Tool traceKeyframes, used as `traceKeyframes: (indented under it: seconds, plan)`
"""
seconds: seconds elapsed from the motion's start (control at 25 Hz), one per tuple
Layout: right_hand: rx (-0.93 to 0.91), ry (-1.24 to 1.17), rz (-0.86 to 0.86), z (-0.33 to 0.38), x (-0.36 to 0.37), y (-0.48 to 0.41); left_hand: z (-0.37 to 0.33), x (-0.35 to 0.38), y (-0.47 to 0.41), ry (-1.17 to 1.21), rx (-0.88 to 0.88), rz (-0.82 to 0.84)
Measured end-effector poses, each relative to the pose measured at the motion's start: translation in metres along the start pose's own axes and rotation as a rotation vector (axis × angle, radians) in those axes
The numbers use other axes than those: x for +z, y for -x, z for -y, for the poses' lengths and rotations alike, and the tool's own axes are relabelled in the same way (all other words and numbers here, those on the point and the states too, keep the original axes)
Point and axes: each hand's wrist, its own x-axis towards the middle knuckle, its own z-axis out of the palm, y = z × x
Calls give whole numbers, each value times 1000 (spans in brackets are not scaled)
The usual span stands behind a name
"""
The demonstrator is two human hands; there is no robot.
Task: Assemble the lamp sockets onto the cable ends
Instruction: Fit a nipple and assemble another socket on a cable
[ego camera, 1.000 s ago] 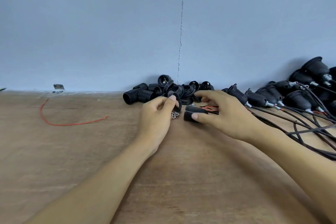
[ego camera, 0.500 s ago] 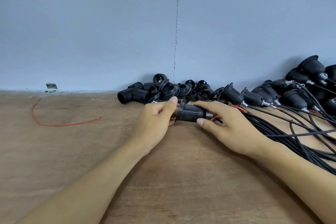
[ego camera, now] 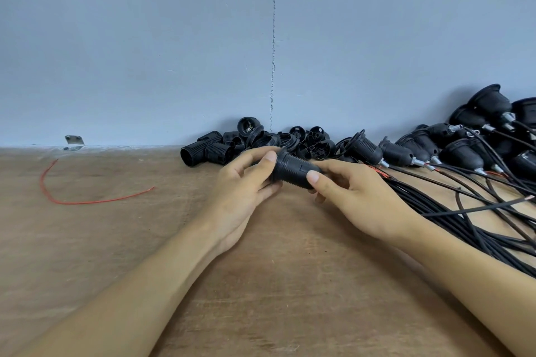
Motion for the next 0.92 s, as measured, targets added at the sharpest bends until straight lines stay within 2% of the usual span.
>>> traceKeyframes:
  seconds: [0.12,0.28,0.44,0.6,0.8,0.92]
  plan:
    - [20,-66,23,2,-2,0,0,-1,2,-24,47,-13]
    - [7,12,-27,3,0,1,0,-2,2,-85,87,-83]
    - [18,11,-41,3,1,1,2,0,3,-61,52,-91]
    - [60,-93,23,4,-4,0,1,1,4,-76,9,-14]
    - [35,-29,46,6,-4,1,0,3,2,-73,18,-100]
    - [15,18,27,7,-4,2,-2,-1,0,-24,-33,-59]
